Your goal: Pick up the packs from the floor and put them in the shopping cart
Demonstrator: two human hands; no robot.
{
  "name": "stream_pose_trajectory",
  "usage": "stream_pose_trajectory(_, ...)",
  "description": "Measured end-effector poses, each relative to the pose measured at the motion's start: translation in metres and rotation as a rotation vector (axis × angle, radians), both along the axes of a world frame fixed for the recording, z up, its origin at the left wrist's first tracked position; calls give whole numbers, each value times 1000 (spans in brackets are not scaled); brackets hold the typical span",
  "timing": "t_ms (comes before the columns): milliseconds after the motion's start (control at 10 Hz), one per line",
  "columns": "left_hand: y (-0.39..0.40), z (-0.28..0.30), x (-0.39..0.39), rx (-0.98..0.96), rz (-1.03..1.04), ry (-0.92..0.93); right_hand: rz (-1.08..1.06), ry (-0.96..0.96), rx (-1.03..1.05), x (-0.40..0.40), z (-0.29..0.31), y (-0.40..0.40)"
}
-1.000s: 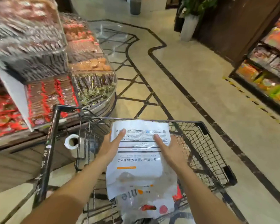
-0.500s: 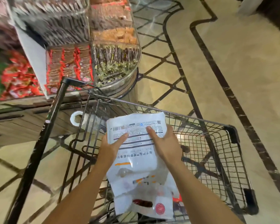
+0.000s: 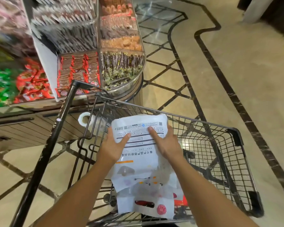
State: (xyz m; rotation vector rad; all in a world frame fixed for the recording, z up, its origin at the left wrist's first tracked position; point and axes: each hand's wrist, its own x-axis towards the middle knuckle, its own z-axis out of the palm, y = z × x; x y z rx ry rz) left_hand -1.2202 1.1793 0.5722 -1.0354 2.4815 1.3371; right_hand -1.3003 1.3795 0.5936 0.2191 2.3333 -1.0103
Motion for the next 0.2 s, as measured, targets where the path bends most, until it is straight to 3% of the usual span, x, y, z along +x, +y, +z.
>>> stream_pose_trajectory(200, 2, 48, 11, -469, -400, -61, 107, 49, 207, 35, 30, 23)
